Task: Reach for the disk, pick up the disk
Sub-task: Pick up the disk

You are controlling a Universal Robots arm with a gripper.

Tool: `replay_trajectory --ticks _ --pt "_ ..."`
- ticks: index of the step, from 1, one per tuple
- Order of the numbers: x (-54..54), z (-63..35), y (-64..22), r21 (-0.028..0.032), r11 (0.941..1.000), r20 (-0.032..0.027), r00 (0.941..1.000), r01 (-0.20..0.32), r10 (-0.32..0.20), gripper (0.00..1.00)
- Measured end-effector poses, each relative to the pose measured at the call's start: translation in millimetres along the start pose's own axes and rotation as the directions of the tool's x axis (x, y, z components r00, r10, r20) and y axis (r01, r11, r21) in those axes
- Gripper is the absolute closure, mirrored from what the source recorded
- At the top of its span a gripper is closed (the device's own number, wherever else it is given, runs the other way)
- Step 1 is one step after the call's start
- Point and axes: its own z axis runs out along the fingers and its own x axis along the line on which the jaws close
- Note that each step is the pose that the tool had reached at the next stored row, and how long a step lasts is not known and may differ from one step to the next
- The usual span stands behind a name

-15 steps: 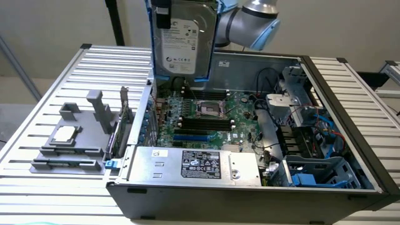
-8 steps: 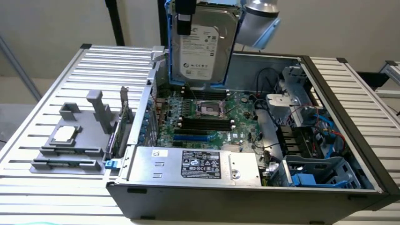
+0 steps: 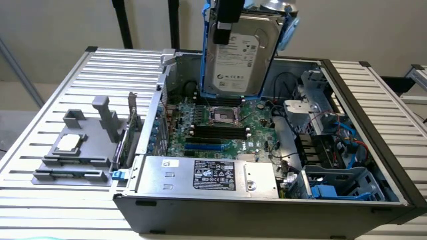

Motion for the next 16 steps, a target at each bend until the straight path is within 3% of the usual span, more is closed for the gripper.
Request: replay_trajectory --ticks 16 --pt "37.1 -3.6 -67.2 -0.0002 1.0000 0.0000 1.0000 0.000 0.000 0.67"
